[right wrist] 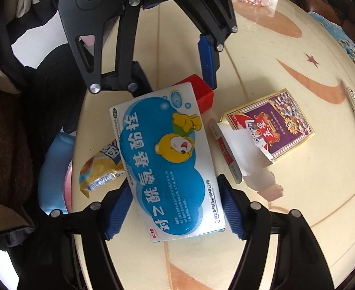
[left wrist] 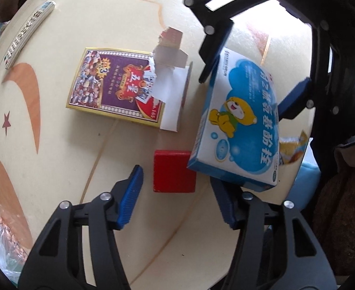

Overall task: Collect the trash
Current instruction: 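Grasp the red block with the left tool while the right tool grasps the blue cartoon box, then carry the red block and blue box with both tools to the bin, then open both tools to drop the block and box into the bin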

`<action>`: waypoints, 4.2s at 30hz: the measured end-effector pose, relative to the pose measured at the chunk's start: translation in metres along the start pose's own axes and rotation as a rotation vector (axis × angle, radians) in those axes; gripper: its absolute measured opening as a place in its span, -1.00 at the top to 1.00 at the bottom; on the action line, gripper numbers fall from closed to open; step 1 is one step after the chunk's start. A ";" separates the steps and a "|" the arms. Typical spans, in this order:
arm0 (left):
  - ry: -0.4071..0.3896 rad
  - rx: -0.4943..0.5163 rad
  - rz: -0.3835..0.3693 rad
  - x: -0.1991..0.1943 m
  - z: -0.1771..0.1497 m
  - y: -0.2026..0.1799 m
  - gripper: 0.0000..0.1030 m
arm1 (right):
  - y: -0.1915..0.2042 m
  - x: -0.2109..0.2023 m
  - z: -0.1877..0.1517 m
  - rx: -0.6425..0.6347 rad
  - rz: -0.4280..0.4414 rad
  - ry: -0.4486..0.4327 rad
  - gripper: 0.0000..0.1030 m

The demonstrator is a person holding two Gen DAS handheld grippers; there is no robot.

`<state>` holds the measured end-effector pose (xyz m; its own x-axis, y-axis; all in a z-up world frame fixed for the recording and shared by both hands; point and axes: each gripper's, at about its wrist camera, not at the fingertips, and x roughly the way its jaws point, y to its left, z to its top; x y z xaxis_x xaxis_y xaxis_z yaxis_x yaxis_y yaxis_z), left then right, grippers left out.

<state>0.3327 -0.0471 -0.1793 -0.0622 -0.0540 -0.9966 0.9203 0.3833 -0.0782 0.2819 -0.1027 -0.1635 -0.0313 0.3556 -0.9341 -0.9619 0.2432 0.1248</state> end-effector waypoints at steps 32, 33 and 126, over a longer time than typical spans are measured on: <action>-0.113 -0.064 0.155 -0.052 -0.037 -0.054 0.39 | 0.037 -0.061 -0.040 0.485 -0.282 -0.135 -0.28; -0.118 -0.059 0.162 -0.054 -0.036 -0.056 0.39 | 0.041 -0.064 -0.040 0.490 -0.294 -0.140 -0.28; -0.025 -0.432 -0.165 0.170 -0.108 -0.211 0.39 | 0.199 0.167 -0.157 1.160 -0.144 0.035 -0.39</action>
<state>0.0857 -0.0373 -0.3349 -0.1800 -0.1668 -0.9694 0.6531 0.7167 -0.2446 0.0429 -0.1369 -0.3475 0.0332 0.2368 -0.9710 -0.1331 0.9639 0.2305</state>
